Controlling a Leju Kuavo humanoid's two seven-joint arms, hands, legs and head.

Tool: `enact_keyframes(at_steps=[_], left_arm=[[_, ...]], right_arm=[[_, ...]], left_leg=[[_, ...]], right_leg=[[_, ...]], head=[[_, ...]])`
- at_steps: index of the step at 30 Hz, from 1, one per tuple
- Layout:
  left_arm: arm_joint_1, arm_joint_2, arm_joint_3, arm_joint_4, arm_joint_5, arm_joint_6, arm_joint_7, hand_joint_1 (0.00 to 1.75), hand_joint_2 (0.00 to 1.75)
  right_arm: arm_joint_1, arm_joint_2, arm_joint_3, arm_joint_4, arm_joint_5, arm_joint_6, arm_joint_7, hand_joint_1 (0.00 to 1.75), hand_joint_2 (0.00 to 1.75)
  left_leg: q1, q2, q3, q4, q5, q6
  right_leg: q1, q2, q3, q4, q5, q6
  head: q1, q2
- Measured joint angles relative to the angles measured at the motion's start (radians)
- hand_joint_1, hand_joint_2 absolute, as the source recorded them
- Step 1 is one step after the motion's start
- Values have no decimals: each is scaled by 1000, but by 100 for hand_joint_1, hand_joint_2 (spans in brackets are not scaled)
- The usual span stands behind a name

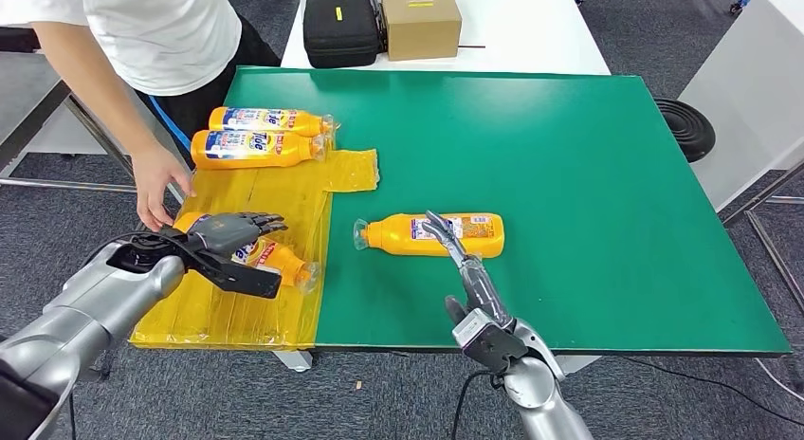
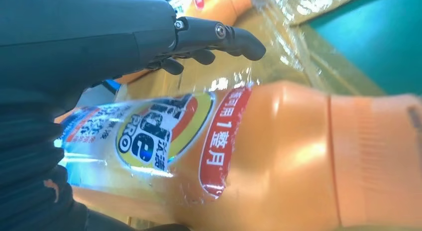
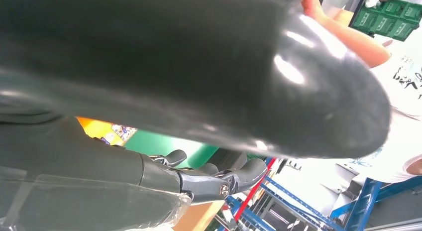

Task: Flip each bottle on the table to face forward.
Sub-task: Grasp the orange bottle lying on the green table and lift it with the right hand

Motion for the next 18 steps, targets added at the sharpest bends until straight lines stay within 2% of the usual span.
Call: enact_keyframes(at_steps=[14,18], left_arm=[[24,29,2,-70,8,11,3,0,175],[37,30,11,-84,10,45,8,0,175]], right_arm=[[4,-3,0,-3,0,2,0,0,0],[3,-3,0,-3,0,4,1,0,0]], left_leg=[[0,0,0,0,0,0],[0,0,0,0,0,0]], right_leg=[[0,0,0,0,0,0],[0,0,0,0,0,0]], head=[[0,0],[0,0]])
